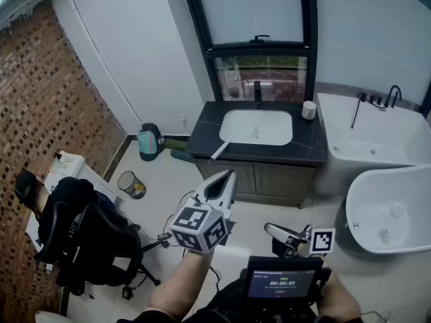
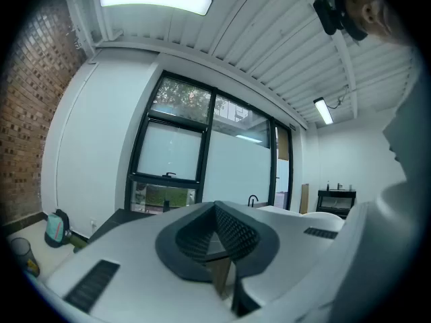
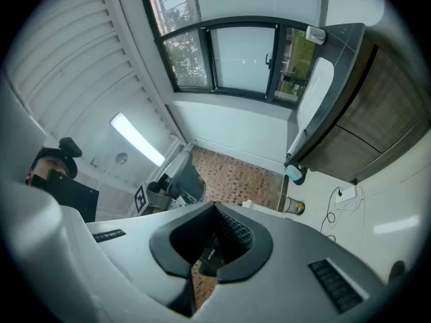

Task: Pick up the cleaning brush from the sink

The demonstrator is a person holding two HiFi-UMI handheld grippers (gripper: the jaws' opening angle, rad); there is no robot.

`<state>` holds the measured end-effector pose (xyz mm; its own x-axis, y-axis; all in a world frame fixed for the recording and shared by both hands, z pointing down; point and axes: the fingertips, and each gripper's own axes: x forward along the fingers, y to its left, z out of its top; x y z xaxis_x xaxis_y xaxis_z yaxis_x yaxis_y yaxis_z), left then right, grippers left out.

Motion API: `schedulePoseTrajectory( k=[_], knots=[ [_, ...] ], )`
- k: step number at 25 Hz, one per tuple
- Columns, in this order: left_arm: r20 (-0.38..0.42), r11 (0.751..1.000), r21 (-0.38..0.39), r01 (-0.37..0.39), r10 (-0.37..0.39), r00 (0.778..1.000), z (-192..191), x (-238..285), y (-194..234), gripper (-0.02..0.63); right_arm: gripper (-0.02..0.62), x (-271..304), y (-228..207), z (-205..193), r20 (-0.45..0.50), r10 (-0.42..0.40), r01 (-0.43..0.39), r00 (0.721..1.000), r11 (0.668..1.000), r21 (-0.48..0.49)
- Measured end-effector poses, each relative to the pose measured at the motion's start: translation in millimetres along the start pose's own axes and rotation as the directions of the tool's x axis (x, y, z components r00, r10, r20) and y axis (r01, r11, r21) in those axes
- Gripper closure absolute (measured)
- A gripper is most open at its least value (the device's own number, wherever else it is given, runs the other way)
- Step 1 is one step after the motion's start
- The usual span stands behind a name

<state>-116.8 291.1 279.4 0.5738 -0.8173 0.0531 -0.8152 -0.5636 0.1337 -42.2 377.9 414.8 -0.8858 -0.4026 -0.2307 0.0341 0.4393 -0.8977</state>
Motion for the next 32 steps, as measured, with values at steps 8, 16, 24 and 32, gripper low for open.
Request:
schedulePoseTrajectory(
  k=[8,16,24,32],
  knots=[
    [-0.006,0.999,0.027,-0.024,0.024,1.000,19.8,111.1,158.0,0.617,0.607,108.3,-75.9,128.1,0.069,0.003,-0.002,0.998,1.000,-0.022],
    [-0.003,0.994,0.063,-0.094,0.095,0.996,73.6,266.9,267.1,0.591,0.607,174.8,-169.9,304.0,0.044,-0.028,0.028,0.999,1.000,0.010],
    [-0.125,0.988,0.147,-0.055,0.074,0.989,74.1,410.8,356.1,0.588,0.607,211.9,-255.9,447.7,0.103,-0.045,0.035,0.994,0.995,0.092],
    [-0.318,0.997,0.064,0.044,-0.021,0.948,22.0,548.6,468.6,0.586,0.607,291.2,-327.9,575.4,0.145,-0.115,0.101,0.983,0.990,0.095]
  ],
)
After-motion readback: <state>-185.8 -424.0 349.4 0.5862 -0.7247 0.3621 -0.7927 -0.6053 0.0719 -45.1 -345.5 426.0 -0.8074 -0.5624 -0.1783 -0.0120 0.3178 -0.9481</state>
